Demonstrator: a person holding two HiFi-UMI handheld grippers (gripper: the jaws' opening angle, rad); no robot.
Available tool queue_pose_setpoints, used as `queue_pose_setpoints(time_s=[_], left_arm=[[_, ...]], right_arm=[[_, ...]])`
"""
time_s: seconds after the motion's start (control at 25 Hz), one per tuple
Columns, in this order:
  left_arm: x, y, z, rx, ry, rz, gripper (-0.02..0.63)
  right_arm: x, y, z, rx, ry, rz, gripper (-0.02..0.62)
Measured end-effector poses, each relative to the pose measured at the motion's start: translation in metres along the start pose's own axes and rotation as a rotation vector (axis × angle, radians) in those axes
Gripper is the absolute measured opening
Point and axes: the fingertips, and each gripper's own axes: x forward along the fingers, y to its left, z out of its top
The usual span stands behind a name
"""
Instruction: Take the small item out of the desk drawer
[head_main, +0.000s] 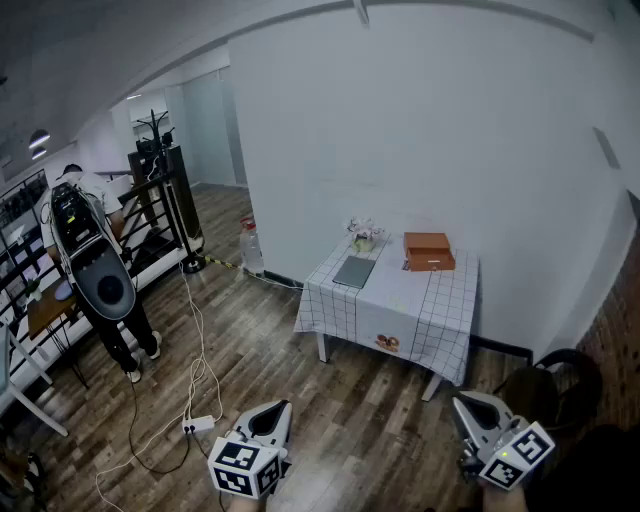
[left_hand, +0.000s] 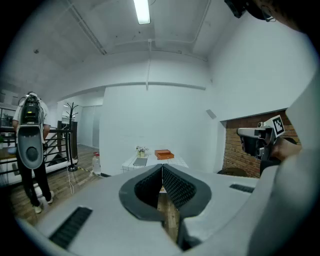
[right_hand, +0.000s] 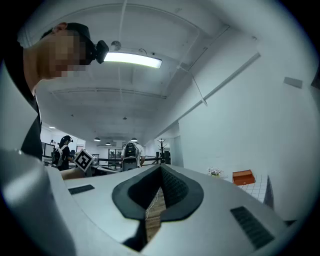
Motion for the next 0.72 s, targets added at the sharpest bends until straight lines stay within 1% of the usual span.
queue_pose_setpoints(time_s=[0.44,0.64,0.72], left_arm=[[-0.013,0.019,-0.001,-0.004,-0.003,-0.008,0.011],[-0.023,0.028,-0.009,-0.006,0.013,-0.015,0.011],[-0.027,0.030,-0.013,-0.005,0.019,-0.023,0.011]], right_arm=[[0.014,0.023,-0.013,0.003,0.027,0.017,0.003],[0.014,0.031,-0.023,0.014,0.032,-0.016,0.004],[0.012,0.035,-0.032,0.008,0.052,-0.033,0.003]])
